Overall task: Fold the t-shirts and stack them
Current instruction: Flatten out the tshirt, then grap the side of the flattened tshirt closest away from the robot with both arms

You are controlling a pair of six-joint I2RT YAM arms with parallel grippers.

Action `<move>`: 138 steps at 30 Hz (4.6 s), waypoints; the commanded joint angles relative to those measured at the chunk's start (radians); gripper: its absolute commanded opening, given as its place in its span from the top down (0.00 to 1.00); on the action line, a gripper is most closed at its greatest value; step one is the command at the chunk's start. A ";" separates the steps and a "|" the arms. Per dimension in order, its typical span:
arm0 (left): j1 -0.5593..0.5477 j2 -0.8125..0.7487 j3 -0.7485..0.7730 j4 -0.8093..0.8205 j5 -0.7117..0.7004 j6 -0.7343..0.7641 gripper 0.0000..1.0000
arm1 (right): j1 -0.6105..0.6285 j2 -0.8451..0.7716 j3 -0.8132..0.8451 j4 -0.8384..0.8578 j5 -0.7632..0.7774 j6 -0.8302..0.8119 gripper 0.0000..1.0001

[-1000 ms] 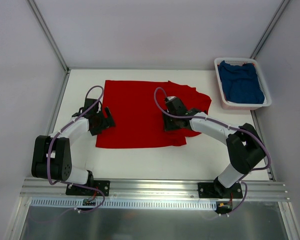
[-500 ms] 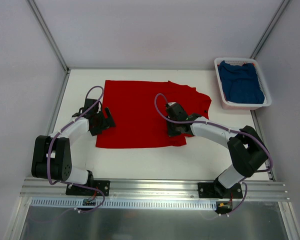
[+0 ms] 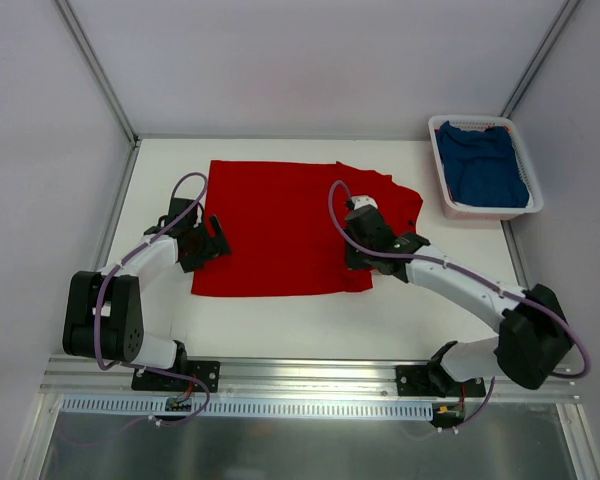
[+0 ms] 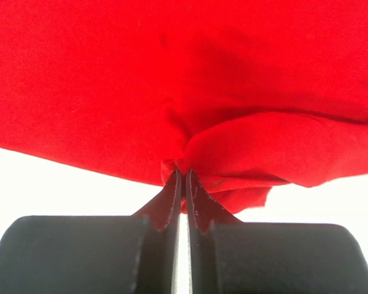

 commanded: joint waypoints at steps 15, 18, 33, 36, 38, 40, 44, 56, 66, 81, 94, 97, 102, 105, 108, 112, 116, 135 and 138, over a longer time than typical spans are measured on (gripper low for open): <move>-0.008 -0.018 0.005 0.021 0.041 0.025 0.17 | 0.016 -0.563 -0.167 -0.346 0.234 0.209 1.00; -0.008 -0.020 0.010 0.022 0.042 0.025 0.17 | 0.025 -0.649 -0.209 -0.391 0.232 0.268 1.00; -0.010 -0.018 0.015 0.019 0.044 0.027 0.17 | 0.040 -0.804 -0.252 -0.547 0.291 0.335 0.66; -0.010 -0.018 0.013 0.018 0.045 0.025 0.17 | 0.040 -0.787 -0.253 -0.526 0.278 0.324 0.66; -0.010 -0.024 0.007 0.018 0.042 0.025 0.17 | 0.042 -0.781 -0.262 -0.509 0.268 0.324 0.66; -0.010 -0.032 -0.001 0.019 0.042 0.025 0.17 | 0.048 -0.772 -0.292 -0.478 0.252 0.329 0.66; -0.013 -0.047 -0.018 0.019 0.049 0.013 0.17 | 0.063 -0.726 -0.341 -0.429 0.239 0.331 0.66; -0.039 -0.098 -0.084 0.019 0.035 -0.012 0.17 | 0.190 -0.513 -0.417 -0.285 0.234 0.361 0.68; -0.048 -0.100 -0.079 0.018 0.026 -0.009 0.17 | 0.295 -0.370 -0.345 -0.259 0.277 0.354 0.68; -0.048 -0.104 -0.065 0.004 0.026 0.001 0.17 | 0.347 -0.310 -0.275 -0.302 0.320 0.347 0.57; -0.048 -0.103 -0.073 -0.001 0.016 0.008 0.16 | 0.440 -0.219 -0.261 -0.281 0.334 0.400 0.57; -0.048 -0.103 -0.074 -0.001 0.015 0.007 0.16 | 0.459 -0.209 -0.259 -0.279 0.332 0.409 0.58; -0.048 -0.107 -0.079 0.001 0.016 0.007 0.16 | 0.476 -0.216 -0.272 -0.267 0.331 0.419 0.60; -0.048 -0.115 -0.085 0.001 0.013 0.007 0.16 | 0.477 -0.250 -0.295 -0.256 0.331 0.427 0.62; -0.048 -0.120 -0.090 0.001 0.015 0.005 0.16 | 0.476 -0.279 -0.315 -0.251 0.334 0.430 0.65; -0.048 -0.127 -0.096 0.001 0.015 0.005 0.16 | 0.477 -0.292 -0.325 -0.251 0.328 0.430 0.65; -0.048 -0.133 -0.100 0.001 0.013 0.005 0.16 | 0.477 -0.296 -0.338 -0.234 0.314 0.432 0.65; -0.048 -0.127 -0.090 0.001 0.018 0.005 0.16 | 0.477 -0.365 -0.321 -0.285 0.331 0.395 0.60; -0.048 -0.123 -0.084 0.001 0.018 0.005 0.16 | 0.477 -0.364 -0.298 -0.303 0.335 0.381 0.60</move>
